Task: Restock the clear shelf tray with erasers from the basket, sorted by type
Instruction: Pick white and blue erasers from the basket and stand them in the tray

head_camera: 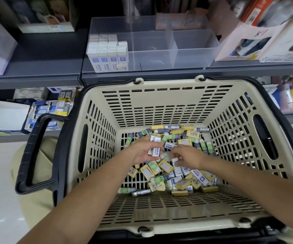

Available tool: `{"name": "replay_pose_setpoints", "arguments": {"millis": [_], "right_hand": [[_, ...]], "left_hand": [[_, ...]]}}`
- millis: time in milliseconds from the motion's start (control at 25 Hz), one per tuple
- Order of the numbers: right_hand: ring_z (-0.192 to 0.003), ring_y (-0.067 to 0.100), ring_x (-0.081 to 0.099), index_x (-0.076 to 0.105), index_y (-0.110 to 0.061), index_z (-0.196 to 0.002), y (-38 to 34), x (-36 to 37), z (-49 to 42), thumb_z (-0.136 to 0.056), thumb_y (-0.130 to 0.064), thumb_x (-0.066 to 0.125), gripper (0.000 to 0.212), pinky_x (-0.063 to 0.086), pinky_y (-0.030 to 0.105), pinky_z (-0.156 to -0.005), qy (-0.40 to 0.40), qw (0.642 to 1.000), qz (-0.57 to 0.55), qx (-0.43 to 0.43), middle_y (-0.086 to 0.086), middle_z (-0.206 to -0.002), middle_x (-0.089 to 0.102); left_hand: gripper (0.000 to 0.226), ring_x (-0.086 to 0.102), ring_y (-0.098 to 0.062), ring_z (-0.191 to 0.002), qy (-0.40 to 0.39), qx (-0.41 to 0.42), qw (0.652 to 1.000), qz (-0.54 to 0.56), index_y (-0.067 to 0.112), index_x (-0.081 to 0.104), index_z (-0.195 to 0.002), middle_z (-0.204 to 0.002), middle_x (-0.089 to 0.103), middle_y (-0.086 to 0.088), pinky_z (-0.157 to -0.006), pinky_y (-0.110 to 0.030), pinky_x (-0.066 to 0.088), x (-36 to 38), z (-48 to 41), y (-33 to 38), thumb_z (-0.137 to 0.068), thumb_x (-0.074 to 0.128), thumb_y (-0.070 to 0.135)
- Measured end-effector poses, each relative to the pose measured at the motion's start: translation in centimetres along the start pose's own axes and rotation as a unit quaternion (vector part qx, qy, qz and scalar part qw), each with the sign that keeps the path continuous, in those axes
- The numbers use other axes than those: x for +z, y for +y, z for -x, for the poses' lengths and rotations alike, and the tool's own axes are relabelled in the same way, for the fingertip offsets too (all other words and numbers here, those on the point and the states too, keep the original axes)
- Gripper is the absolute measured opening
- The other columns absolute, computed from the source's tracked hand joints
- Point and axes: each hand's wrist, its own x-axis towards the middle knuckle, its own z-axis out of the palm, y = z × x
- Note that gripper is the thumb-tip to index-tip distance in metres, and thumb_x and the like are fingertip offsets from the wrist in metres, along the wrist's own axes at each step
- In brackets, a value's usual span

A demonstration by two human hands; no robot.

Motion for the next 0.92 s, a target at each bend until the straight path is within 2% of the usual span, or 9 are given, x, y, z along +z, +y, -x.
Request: {"name": "replay_pose_setpoints", "arguments": {"millis": [160, 240, 320, 480, 560, 640, 720, 800, 920], "right_hand": [[-0.087, 0.021, 0.065, 0.059, -0.015, -0.091, -0.5, -2.2, 0.3, -0.085, -0.014, 0.065, 0.009, 0.054, 0.033, -0.080, 0.034, 0.986, -0.163, 0.003, 0.005, -0.093, 0.065], [-0.072, 0.015, 0.065, 0.059, -0.012, -0.089, -0.8, -3.6, 0.5, -0.085, -0.010, 0.064, 0.006, 0.055, 0.026, -0.067, 0.062, 0.957, -0.282, 0.010, 0.007, -0.082, 0.065], [-0.059, 0.007, 0.063, 0.060, -0.006, -0.092, -1.4, -4.4, 0.6, -0.086, -0.005, 0.062, 0.006, 0.051, 0.018, -0.056, 0.082, 0.919, -0.385, 0.009, 0.007, -0.074, 0.063], [-0.059, 0.008, 0.062, 0.064, -0.003, -0.103, -1.5, -4.3, 0.0, -0.091, -0.003, 0.055, 0.015, 0.054, 0.018, -0.060, 0.113, 0.873, -0.474, 0.013, 0.006, -0.074, 0.066], [-0.066, 0.007, 0.063, 0.066, -0.008, -0.101, -0.6, -3.9, -0.3, -0.092, -0.009, 0.054, 0.015, 0.053, 0.020, -0.062, 0.161, 0.920, -0.356, 0.042, 0.004, -0.081, 0.067], [-0.084, 0.015, 0.063, 0.066, -0.009, -0.103, 0.6, -3.2, -0.7, -0.092, -0.017, 0.055, 0.018, 0.053, 0.029, -0.076, 0.172, 0.978, -0.103, 0.061, 0.007, -0.103, 0.065], [-0.096, 0.023, 0.060, 0.061, -0.013, -0.114, 1.0, -2.1, -0.9, -0.092, -0.027, 0.055, 0.027, 0.052, 0.034, -0.078, 0.129, 0.987, 0.056, 0.078, 0.007, -0.121, 0.052], [-0.098, 0.025, 0.059, 0.056, -0.017, -0.120, 0.8, -1.1, -1.3, -0.091, -0.034, 0.055, 0.034, 0.051, 0.034, -0.070, 0.106, 0.981, 0.137, 0.086, 0.007, -0.124, 0.043], [-0.092, 0.025, 0.059, 0.055, -0.017, -0.111, 0.7, -0.6, -1.5, -0.090, -0.032, 0.056, 0.026, 0.048, 0.032, -0.065, 0.124, 0.980, 0.133, 0.078, 0.007, -0.121, 0.043]], "left_hand": [[0.040, 0.066, -0.018, -0.079, 0.005, -0.006, 1.000, -0.027, 0.002, 0.050, -0.115, -0.098, 0.067, -0.010, -0.059, -0.032, 0.055, 0.3, 0.1, -0.1, -0.081, 0.070, 0.008], [0.054, 0.065, -0.020, -0.089, -0.015, -0.001, 1.000, -0.025, 0.001, 0.044, -0.128, -0.111, 0.064, -0.011, -0.070, -0.034, 0.056, 0.6, 0.1, -0.1, -0.082, 0.070, 0.013], [0.052, 0.064, -0.019, -0.096, -0.055, -0.007, 0.998, 0.001, 0.006, 0.048, -0.126, -0.118, 0.063, -0.010, -0.076, -0.033, 0.056, 0.8, 0.3, -0.1, -0.081, 0.071, 0.016], [0.036, 0.066, -0.015, -0.079, -0.106, -0.018, 0.994, 0.010, 0.012, 0.058, -0.112, -0.092, 0.070, -0.002, -0.070, -0.029, 0.055, 1.0, 0.5, 0.0, -0.079, 0.072, 0.011], [0.046, 0.065, -0.015, -0.076, -0.065, -0.010, 0.998, 0.024, 0.009, 0.054, -0.118, -0.102, 0.068, -0.007, -0.068, -0.031, 0.057, 0.9, 0.3, 0.1, -0.077, 0.074, 0.008], [0.068, 0.064, -0.014, -0.076, -0.021, -0.003, 0.999, 0.050, 0.006, 0.042, -0.134, -0.124, 0.058, -0.011, -0.064, -0.031, 0.057, 0.6, 0.1, 0.3, -0.075, 0.075, 0.004], [0.074, 0.064, -0.013, -0.076, 0.005, 0.007, 0.997, 0.077, 0.008, 0.037, -0.138, -0.123, 0.058, -0.009, -0.061, -0.029, 0.057, 0.1, 0.0, 0.5, -0.075, 0.074, 0.001], [0.061, 0.063, -0.015, -0.082, 0.015, 0.011, 0.996, 0.091, 0.007, 0.043, -0.126, -0.120, 0.058, -0.009, -0.062, -0.029, 0.056, -0.4, -0.1, 0.7, -0.075, 0.074, 0.001], [0.054, 0.062, -0.016, -0.089, 0.019, 0.012, 0.996, 0.087, 0.008, 0.047, -0.121, -0.123, 0.058, -0.009, -0.063, -0.028, 0.057, -0.5, 0.2, 1.0, -0.075, 0.074, 0.002]]}}
